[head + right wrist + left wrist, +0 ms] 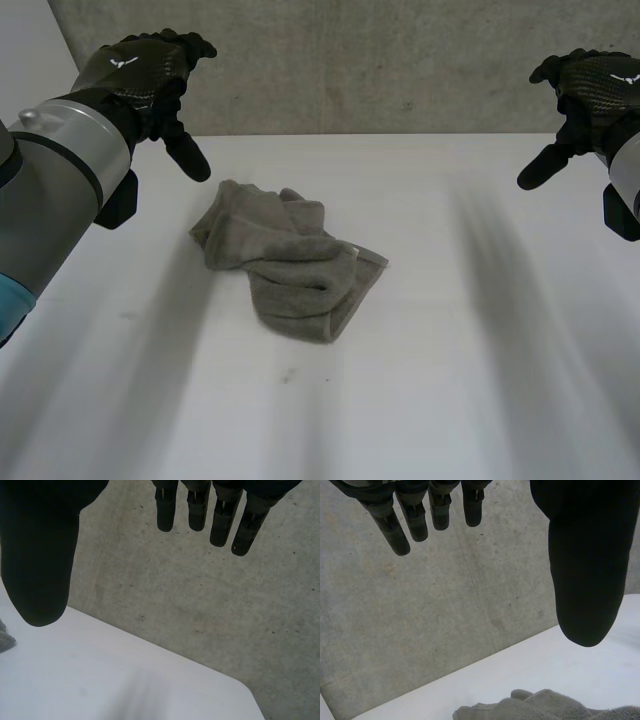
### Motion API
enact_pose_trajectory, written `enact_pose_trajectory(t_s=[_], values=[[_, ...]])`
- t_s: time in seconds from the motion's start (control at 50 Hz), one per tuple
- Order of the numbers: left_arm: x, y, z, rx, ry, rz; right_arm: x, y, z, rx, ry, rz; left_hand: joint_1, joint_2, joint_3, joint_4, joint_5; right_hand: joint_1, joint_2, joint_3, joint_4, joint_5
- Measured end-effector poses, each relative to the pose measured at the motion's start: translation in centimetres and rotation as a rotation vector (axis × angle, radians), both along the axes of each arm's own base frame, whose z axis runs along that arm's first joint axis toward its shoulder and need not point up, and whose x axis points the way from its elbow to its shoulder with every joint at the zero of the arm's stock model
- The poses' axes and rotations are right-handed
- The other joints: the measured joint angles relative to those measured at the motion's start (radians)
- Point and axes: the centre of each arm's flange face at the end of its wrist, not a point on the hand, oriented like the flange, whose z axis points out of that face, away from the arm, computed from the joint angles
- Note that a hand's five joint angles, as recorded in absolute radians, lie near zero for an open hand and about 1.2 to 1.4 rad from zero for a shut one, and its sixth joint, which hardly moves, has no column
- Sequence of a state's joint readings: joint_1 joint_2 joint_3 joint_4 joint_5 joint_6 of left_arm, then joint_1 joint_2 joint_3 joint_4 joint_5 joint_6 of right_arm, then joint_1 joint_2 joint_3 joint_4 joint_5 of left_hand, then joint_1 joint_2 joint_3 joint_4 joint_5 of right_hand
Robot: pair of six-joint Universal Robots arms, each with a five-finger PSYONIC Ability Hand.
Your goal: Fold the towel.
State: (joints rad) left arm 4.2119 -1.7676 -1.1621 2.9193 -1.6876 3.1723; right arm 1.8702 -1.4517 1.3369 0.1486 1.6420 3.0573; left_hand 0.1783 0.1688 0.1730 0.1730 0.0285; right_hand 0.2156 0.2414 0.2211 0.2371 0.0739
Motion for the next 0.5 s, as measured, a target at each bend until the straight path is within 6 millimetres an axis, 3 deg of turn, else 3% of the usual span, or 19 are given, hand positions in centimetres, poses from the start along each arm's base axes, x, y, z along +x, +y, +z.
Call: enact_pose_trajectory(t_s=[0.34, 0.5], values=[[0.4, -0.2, -1.0, 0.037, -0.017, 0.010, 0.2, 0.0, -0.1, -0.020, 0.002, 0.010, 0.000, -0.001, 0.000, 0.000, 0.000, 0.000, 0.000, 0.000, 0.000, 0.000], [-0.1, -2.1, -3.1, 0.038, -0.029, 0.001, 0.7, 0.0, -0.2, -0.038, 0.014, 0.040, 0.000, -0.001, 0.000, 0.000, 0.000, 0.000, 0.000, 0.000, 0.000, 0.000]])
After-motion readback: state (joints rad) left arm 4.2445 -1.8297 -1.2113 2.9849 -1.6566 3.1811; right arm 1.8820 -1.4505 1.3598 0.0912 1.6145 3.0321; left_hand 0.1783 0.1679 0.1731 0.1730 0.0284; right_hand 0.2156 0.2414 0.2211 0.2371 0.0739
